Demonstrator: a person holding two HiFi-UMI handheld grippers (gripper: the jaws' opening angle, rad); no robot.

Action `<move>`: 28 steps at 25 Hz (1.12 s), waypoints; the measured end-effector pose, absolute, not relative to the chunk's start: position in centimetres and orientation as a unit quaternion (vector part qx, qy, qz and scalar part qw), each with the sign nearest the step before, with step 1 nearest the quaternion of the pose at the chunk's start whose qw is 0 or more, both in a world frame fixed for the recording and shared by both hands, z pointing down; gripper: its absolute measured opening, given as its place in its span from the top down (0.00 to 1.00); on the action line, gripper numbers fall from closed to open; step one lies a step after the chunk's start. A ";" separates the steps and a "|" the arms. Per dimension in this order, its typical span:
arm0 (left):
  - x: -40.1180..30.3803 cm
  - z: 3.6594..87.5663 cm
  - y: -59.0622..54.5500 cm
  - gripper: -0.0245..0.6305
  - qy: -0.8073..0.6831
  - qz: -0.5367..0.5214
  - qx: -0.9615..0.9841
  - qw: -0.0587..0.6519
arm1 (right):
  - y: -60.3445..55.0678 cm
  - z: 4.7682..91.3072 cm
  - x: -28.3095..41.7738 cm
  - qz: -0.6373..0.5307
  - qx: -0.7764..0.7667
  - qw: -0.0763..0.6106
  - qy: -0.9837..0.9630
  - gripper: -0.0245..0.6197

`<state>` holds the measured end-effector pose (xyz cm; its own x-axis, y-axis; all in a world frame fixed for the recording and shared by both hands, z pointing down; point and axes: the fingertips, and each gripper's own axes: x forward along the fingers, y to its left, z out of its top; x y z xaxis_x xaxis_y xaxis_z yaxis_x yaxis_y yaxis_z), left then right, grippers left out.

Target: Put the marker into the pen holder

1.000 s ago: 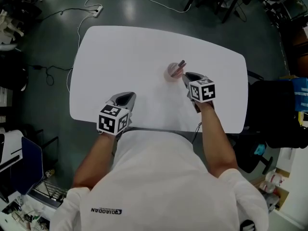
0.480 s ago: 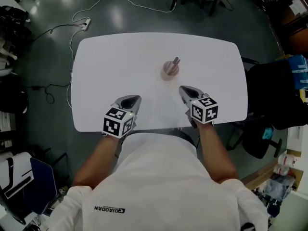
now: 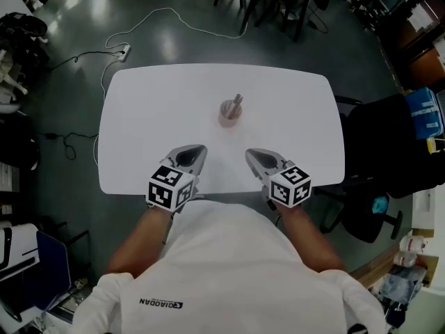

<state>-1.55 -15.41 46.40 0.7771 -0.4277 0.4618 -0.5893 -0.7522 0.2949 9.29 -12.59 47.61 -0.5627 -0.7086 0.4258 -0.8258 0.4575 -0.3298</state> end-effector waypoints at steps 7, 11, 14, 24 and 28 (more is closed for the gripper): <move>5.3 44.8 -8.5 0.92 -0.286 0.150 0.917 0.234 | -6.3 46.0 15.0 0.227 0.445 0.056 -0.864 0.93; 7.8 45.0 -4.2 0.92 -0.301 0.135 0.912 0.245 | -2.3 45.5 17.7 0.219 0.433 0.032 -0.874 0.93; 8.1 45.4 -0.8 0.92 -0.312 0.135 0.907 0.246 | 1.1 45.8 18.1 0.221 0.411 0.045 -0.884 0.93; 8.7 45.3 5.6 0.92 -0.340 0.140 0.897 0.247 | 7.1 47.5 20.6 0.239 0.418 0.064 -0.874 0.94; 7.2 45.1 5.7 0.92 -0.349 0.145 0.893 0.245 | 7.4 47.1 19.9 0.240 0.422 0.062 -0.872 0.93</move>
<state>7.21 5.74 45.09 0.7151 -0.5519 0.4290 -0.6935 -0.6370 0.3366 19.86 7.36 47.10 -0.6363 -0.7062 0.3105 -0.7655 0.5284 -0.3670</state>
